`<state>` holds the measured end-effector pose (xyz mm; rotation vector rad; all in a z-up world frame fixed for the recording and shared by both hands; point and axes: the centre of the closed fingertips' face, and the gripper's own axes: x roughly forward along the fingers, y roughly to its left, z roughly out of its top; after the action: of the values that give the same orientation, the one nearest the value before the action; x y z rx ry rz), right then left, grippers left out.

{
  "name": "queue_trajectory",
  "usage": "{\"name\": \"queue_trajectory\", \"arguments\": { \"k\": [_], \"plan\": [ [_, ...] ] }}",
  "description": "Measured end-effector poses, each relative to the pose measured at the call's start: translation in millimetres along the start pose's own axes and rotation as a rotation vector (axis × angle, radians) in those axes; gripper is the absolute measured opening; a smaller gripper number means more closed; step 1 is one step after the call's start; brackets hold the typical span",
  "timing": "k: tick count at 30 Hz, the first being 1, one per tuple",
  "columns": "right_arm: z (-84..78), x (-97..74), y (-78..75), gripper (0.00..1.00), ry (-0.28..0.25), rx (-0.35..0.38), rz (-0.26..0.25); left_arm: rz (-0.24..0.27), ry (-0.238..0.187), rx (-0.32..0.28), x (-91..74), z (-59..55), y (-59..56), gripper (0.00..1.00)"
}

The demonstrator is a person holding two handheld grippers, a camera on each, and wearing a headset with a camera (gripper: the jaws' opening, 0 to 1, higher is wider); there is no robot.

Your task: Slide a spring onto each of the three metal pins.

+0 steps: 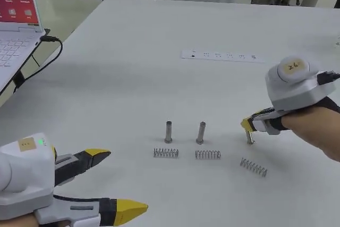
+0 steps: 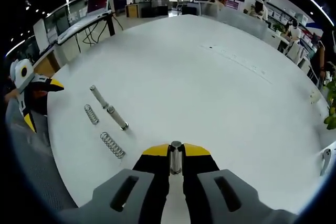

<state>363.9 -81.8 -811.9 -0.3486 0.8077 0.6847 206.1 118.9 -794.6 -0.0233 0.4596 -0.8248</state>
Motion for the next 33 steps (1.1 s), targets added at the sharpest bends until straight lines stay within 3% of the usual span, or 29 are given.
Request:
{"name": "queue_trajectory", "arguments": {
  "k": [33],
  "plan": [
    [-7.8,-10.4,1.5,0.06,-0.023,0.010,-0.010,-0.006,0.004,0.003,1.1,-0.9,-0.6,0.81]
  ]
}}
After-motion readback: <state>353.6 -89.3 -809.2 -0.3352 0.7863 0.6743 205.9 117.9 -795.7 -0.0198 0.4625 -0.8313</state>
